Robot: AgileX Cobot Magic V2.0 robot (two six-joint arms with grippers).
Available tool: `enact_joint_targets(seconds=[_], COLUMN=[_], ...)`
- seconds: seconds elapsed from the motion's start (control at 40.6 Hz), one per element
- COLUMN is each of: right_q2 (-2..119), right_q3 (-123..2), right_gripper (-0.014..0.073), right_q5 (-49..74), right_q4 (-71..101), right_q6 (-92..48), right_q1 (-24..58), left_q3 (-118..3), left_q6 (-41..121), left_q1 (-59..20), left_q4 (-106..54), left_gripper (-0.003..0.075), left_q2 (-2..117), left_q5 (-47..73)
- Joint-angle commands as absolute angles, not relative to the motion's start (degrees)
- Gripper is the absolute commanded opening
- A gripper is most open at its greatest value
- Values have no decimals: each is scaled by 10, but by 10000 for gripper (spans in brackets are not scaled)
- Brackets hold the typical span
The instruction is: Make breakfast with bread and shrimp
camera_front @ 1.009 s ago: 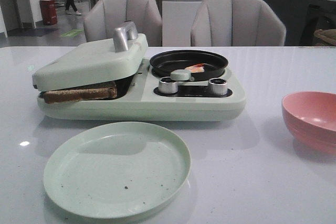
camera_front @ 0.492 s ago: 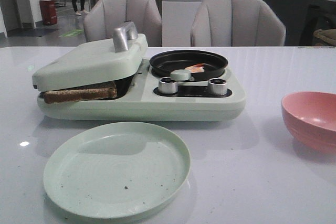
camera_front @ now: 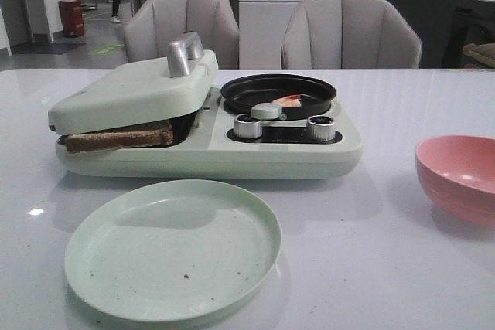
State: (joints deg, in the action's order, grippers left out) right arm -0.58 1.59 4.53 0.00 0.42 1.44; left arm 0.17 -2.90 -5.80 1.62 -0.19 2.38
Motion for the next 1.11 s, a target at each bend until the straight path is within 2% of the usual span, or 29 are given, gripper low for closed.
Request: enact_joint_targets(seconds=[0.0,1.083], right_q2=[-19,-18], right_q3=[6,6], right_gripper=[36,36], right_q5=[-17,-38], right_q4=[3,-23], right_q6=[-7,-4], right_q1=[2,2], left_q3=[18,18], left_q6=[-29,-29], left_q1=[-58,-58], left_q4=[12,12], left_gripper=[101,101], left_q2=[-12,-12], left_q5=[-30,-30])
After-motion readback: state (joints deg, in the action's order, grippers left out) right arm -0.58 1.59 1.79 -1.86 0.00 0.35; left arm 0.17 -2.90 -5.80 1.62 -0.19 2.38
